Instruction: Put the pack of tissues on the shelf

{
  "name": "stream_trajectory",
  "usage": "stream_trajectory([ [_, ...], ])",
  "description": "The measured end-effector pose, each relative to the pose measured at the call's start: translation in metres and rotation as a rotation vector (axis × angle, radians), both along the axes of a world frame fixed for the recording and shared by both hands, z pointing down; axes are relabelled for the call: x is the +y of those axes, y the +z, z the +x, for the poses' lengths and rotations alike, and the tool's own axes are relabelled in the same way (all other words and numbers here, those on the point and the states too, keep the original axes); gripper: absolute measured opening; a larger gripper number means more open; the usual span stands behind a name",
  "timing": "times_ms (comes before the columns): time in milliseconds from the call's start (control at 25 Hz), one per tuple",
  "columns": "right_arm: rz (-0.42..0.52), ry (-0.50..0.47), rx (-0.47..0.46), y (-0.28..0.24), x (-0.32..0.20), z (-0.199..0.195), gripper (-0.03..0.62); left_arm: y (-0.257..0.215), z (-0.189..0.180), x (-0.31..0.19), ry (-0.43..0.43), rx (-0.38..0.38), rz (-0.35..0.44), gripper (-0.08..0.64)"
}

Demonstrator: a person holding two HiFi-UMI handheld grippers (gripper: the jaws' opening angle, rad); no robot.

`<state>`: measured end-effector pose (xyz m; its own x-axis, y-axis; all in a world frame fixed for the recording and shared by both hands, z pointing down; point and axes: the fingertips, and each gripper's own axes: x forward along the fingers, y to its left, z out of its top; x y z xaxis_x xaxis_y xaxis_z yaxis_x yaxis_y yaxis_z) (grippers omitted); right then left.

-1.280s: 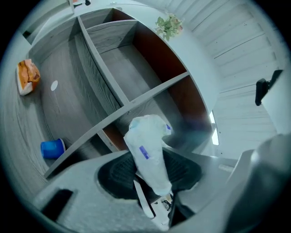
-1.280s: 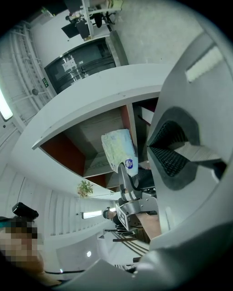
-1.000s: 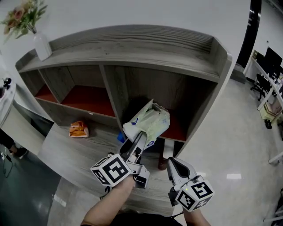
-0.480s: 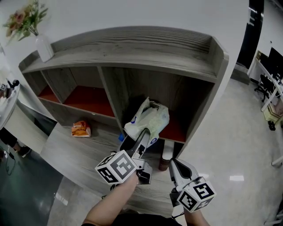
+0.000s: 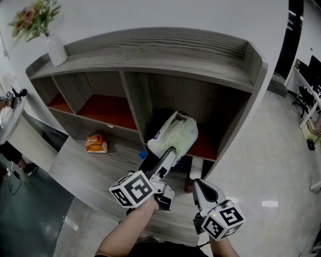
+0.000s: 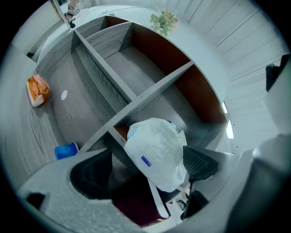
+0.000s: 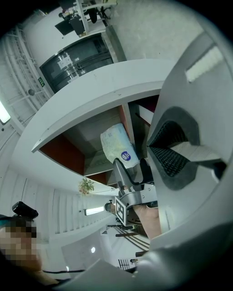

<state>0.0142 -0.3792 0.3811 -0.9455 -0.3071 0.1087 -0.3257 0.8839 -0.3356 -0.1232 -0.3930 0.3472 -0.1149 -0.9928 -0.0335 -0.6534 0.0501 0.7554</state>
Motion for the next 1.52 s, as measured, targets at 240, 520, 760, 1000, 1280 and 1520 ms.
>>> stream_trajectory([
  [240,0.012,0.01,0.001,-0.003,0.005,-0.005,0.0,0.0,0.005,0.012,0.047,0.003,0.032,0.472],
  [520,0.026,0.039,0.011,-0.005,0.009,-0.009,0.0,0.005,0.005,0.03,0.085,0.016,0.047,0.471],
  [760,0.034,0.055,0.019,-0.006,0.018,-0.017,0.0,0.003,0.004,0.046,0.144,0.011,0.074,0.413],
  [1000,0.036,0.074,0.031,-0.002,0.032,-0.025,0.0,0.003,0.007,0.065,0.224,-0.041,0.097,0.245],
  [1280,0.048,0.093,0.038,-0.003,0.048,-0.032,0.0,-0.002,0.017,0.084,0.284,-0.23,0.077,0.048],
  [1520,0.055,0.11,0.052,-0.004,0.062,-0.034,0.0,-0.007,0.021,0.104,0.279,-0.393,0.062,-0.006],
])
